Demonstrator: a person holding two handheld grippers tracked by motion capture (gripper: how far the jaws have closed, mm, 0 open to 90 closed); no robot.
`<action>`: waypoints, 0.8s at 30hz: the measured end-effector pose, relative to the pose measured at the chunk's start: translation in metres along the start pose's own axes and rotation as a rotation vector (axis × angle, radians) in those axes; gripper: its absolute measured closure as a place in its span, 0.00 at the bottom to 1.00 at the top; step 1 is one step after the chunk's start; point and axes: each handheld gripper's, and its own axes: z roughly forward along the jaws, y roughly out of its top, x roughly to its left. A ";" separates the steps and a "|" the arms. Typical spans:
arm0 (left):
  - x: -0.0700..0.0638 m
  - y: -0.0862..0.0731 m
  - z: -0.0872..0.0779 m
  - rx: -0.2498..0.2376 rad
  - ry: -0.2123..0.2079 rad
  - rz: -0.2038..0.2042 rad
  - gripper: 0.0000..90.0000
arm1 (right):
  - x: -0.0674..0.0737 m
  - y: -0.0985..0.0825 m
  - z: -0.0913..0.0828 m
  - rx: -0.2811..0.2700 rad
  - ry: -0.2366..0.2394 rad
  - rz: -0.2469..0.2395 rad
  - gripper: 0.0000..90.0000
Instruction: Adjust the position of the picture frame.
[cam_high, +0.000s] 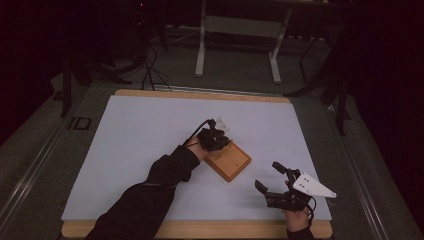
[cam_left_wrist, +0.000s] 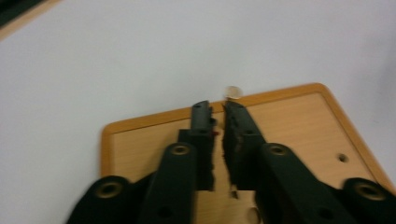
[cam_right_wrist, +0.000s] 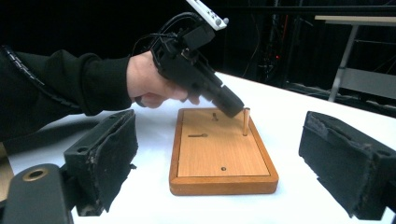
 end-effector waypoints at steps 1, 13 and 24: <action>0.002 0.000 0.000 -0.005 0.008 -0.009 0.96 | 0.000 0.000 0.000 0.002 0.000 0.000 0.12; 0.030 0.013 0.018 0.006 0.049 -0.022 1.00 | -0.001 -0.001 0.000 0.001 0.003 0.006 0.12; 0.043 0.024 0.049 0.088 0.039 -0.026 1.00 | -0.003 -0.002 0.000 0.002 0.009 0.014 0.12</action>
